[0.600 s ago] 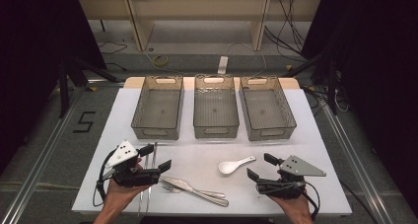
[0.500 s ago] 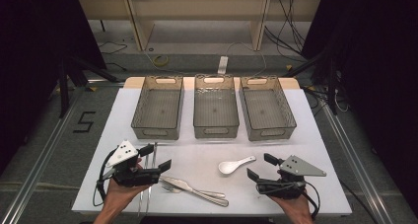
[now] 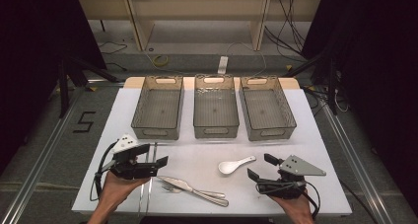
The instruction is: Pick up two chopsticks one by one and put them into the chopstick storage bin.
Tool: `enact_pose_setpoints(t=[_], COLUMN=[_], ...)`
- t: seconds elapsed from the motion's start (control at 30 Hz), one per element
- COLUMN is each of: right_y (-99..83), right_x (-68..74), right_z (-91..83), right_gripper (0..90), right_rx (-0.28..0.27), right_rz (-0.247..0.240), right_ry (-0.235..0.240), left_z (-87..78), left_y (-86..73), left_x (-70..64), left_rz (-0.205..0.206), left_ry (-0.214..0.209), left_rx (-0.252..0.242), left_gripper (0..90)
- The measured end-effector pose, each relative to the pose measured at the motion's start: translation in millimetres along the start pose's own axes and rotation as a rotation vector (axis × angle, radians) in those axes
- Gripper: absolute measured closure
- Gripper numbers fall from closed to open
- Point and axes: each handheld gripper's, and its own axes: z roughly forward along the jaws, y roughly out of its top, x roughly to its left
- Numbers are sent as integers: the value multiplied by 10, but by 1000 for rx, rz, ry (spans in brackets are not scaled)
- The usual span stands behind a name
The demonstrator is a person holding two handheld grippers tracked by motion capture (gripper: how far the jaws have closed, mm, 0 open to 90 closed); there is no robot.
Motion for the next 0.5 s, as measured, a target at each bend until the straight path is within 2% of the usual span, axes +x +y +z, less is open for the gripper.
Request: enact_pose_setpoints(t=[0.07, 0.17, 0.23, 0.27, 0.3, 0.37, 0.47, 0.5], right_y=[0, -2, -2, -3, -3, -4, -9, -9], right_x=[1, 5, 7, 9, 12, 17, 24, 24], right_z=[3, 10, 15, 23, 28, 39, 62, 64], right_gripper=[240, 241, 241, 240, 240, 240, 240, 241], right_rx=[10, 22, 29, 34, 42, 51, 70, 73], right_rz=[-1, -9, -9, -10, -11, -16, -19, -19], right_ry=[-1, 6, 9, 11, 14, 21, 32, 35], left_z=[50, 92, 109, 118, 133, 167, 221, 230], left_y=[-6, 4, 34, 52, 69, 90, 86, 80], left_x=[16, 69, 116, 139, 169, 224, 306, 332], left_rz=[0, 3, -4, -2, -6, -37, -42, -46], left_ry=[14, 73, 85, 105, 121, 123, 156, 163], left_rx=[67, 157, 216, 252, 284, 347, 439, 456], left_gripper=[170, 172, 173, 179, 191, 210, 255, 269])
